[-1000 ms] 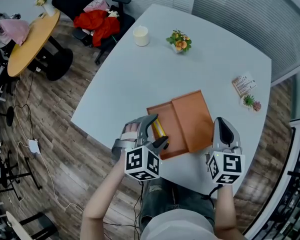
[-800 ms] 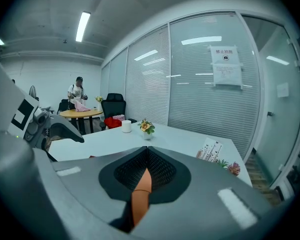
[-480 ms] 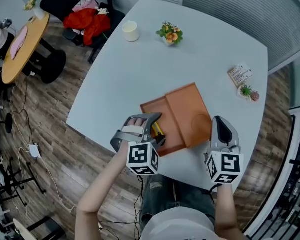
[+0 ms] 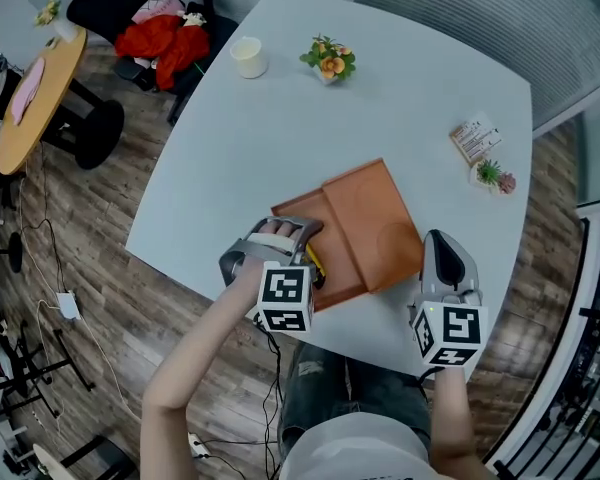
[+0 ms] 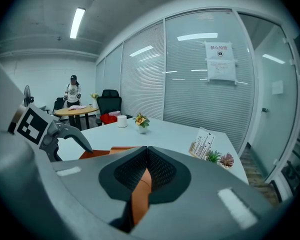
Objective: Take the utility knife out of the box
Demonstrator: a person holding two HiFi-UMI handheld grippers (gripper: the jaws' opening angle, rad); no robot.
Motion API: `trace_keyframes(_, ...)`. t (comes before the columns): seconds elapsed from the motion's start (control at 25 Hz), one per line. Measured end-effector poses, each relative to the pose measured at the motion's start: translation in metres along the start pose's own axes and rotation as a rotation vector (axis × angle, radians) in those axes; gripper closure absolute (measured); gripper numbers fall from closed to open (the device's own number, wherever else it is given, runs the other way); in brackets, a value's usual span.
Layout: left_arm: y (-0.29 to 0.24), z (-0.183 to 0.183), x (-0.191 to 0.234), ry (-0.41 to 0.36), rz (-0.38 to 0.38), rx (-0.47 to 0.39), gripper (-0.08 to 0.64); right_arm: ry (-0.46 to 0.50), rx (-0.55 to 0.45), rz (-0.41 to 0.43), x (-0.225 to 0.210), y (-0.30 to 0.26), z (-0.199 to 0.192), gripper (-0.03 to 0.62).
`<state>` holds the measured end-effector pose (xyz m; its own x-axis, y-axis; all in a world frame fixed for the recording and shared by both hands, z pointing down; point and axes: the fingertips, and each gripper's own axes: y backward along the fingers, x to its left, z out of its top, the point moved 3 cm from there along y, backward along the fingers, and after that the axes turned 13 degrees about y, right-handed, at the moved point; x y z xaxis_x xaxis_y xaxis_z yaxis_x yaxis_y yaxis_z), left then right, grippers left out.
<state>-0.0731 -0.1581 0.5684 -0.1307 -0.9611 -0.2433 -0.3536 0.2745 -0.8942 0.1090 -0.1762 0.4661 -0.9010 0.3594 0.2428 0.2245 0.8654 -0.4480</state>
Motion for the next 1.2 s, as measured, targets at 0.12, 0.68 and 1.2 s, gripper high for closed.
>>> trace_keyframes(0.12, -0.009, -0.001, -0.006, -0.003, -0.060, 0.003, 0.187, -0.003, 0.002, -0.004, -0.002, 0.000, -0.001, 0.565)
trace_keyframes(0.68, -0.038, -0.005, -0.028, -0.013, -0.247, 0.083, 0.187, -0.013, 0.021, -0.015, -0.008, 0.004, -0.008, 0.565)
trace_keyframes(1.2, -0.053, -0.003, -0.018, 0.119, -0.273, 0.022, 0.207, -0.023, 0.037, -0.028, -0.014, 0.000, -0.015, 0.563)
